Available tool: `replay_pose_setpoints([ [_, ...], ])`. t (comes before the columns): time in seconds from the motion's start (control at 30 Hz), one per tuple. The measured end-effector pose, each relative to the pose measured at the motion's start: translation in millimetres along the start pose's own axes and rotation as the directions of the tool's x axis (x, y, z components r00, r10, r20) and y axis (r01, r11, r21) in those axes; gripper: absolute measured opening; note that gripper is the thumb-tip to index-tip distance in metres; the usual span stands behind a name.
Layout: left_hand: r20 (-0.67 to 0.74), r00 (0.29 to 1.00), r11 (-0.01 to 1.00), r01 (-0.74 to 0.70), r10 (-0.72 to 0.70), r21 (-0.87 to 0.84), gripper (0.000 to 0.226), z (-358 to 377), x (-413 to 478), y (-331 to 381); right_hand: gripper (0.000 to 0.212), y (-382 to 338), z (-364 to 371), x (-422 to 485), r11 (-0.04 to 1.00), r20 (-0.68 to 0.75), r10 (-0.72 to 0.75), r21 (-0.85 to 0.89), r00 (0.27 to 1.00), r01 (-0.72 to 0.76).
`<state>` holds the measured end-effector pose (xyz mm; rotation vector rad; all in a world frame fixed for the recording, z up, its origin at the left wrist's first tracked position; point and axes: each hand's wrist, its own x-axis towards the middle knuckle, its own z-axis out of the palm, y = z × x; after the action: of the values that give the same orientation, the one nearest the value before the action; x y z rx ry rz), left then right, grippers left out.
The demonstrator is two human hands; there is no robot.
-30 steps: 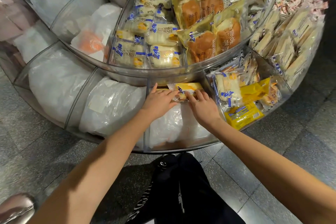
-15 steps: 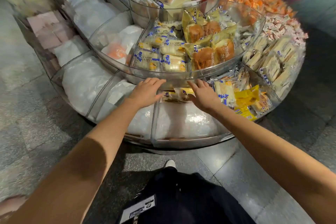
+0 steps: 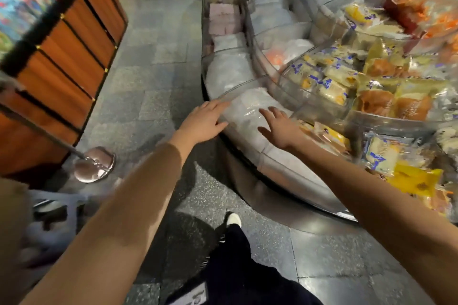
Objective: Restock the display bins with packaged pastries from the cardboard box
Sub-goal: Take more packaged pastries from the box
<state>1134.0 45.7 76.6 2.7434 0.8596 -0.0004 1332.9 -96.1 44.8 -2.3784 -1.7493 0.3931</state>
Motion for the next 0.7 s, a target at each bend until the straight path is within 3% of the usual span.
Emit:
replay_pose_setpoints([
  [0.17,0.025,0.957,0.955,0.291,-0.29,-0.061,0.063,-7.6,-126.5,-59.5,0.058,-102.8,31.8,2.1,0.967,0.082,-0.255,0.007,0.963,0.255],
  [0.3,-0.06,0.837,0.838,0.545,-0.545,-0.004,0.062,-8.9,-241.2,-95.1,0.06,-196.0,58.3,-2.1,0.885,0.14,-0.457,-0.028,0.878,0.465],
  [0.53,-0.081,0.644,0.647,0.762,-0.76,-0.01,0.064,3.7,-436.9,-162.4,0.059,-371.3,115.1,-39.5,0.725,0.256,-0.661,-0.025,0.705,0.688],
  [0.7,-0.158,0.569,0.578,0.815,-0.807,-0.021,0.057,5.6,-561.4,-196.6,0.064,-492.7,164.7,-87.7,0.63,0.282,-0.752,0.043,0.596,0.775],
])
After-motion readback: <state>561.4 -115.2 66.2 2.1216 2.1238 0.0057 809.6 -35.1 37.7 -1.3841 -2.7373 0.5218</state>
